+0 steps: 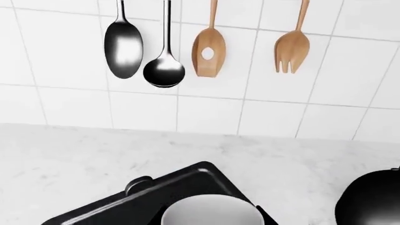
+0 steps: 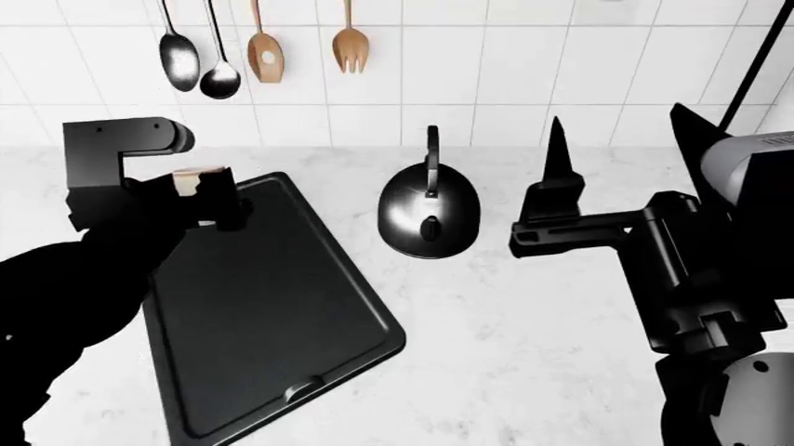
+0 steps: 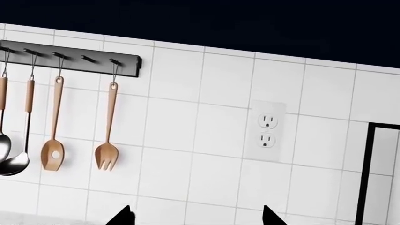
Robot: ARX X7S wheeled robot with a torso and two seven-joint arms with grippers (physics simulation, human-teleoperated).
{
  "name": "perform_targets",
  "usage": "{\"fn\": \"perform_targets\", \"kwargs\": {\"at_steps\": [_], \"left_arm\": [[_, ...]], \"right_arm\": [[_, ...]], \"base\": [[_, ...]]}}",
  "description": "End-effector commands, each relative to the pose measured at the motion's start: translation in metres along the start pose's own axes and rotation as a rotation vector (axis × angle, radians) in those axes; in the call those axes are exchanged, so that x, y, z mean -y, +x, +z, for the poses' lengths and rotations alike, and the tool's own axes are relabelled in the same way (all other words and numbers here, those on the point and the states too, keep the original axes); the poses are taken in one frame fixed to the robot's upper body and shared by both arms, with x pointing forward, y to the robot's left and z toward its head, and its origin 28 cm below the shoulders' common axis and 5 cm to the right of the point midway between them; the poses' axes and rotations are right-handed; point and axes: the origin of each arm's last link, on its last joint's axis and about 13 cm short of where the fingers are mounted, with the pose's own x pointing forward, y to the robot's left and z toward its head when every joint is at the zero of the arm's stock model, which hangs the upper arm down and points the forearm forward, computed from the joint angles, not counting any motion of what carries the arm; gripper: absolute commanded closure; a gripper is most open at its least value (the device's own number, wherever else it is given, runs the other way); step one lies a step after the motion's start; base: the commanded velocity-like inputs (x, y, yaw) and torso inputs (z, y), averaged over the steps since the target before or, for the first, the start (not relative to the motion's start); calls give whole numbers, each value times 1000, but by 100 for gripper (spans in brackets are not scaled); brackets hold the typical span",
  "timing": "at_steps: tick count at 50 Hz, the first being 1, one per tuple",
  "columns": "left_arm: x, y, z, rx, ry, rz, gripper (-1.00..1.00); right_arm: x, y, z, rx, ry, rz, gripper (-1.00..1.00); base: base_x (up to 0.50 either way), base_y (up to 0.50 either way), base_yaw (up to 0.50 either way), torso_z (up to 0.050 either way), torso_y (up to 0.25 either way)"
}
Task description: Pick the kettle from the counter and place it on the tray. Then pick the mug from the cabinet and place it on the tray. Then close the cabinet doors.
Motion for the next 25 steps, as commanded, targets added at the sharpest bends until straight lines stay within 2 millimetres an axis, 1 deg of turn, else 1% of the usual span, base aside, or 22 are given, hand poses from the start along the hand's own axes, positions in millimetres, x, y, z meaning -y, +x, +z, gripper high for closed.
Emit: {"fn": "perform_targets", "kwargs": {"at_steps": [1, 6, 9, 23, 24, 25], "left_arm": [[-6, 4, -13, -13, -16, 22, 100], [-7, 6, -17, -20, -17, 26, 100], [-6, 5, -15, -28, -16, 30, 100], [-7, 6, -18, -44, -28, 39, 100], [-7, 6, -18, -45, -31, 41, -100], [-8, 6, -18, -47, -32, 41, -100]], "right_arm": [[-1, 1, -2, -4, 1, 3, -100], [-2, 2, -2, -6, 1, 3, -100], [-2, 2, -3, -6, 1, 5, -100], [-3, 4, -4, -12, 3, 7, -100], [-3, 4, -4, -13, 4, 7, -100], [-3, 4, -4, -14, 4, 7, -100]], "base": [[0, 0, 0, 0, 0], [0, 0, 0, 0, 2], [0, 0, 0, 0, 0], [0, 0, 0, 0, 1], [0, 0, 0, 0, 0], [0, 0, 0, 0, 0]]}}
